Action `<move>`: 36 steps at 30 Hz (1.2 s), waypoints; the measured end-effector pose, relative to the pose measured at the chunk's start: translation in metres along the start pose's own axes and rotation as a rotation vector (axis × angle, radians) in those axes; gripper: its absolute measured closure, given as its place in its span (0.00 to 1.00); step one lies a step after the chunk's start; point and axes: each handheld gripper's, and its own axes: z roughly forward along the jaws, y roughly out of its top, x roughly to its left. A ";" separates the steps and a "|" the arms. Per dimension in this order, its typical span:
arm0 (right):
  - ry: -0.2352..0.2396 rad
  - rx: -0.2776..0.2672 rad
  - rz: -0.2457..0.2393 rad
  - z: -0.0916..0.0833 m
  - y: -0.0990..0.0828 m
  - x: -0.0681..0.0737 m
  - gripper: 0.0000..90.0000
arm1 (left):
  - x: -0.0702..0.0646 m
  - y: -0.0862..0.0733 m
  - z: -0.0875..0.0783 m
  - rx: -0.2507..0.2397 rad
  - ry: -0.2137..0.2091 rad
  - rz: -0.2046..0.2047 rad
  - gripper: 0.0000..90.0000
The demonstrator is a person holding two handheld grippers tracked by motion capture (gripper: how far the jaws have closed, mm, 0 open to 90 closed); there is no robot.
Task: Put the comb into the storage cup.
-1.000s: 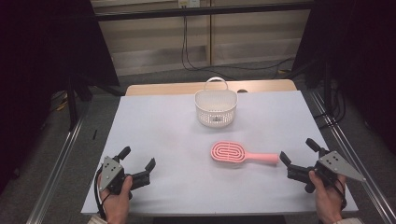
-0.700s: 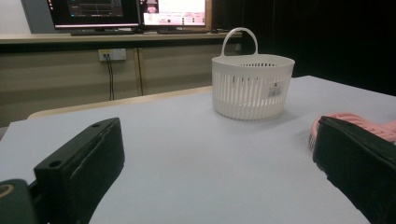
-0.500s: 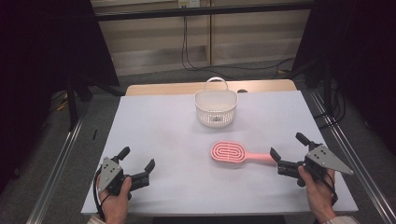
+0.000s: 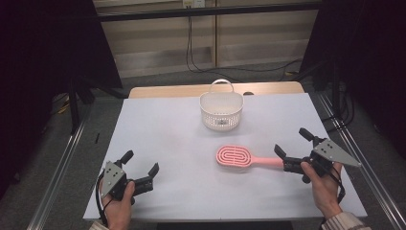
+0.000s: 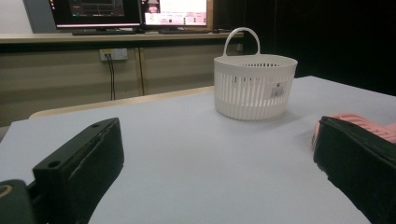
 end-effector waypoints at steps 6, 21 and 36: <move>0.018 0.009 -0.010 0.015 0.007 -0.002 0.00 | 0.000 0.000 0.000 0.001 0.003 0.000 0.02; 0.012 -0.018 -0.017 0.050 0.033 -0.010 0.00 | 0.000 -0.001 0.000 0.005 0.011 -0.001 0.02; -0.047 0.019 0.025 0.062 0.018 -0.016 0.04 | -0.001 0.000 -0.002 -0.005 -0.005 -0.010 0.02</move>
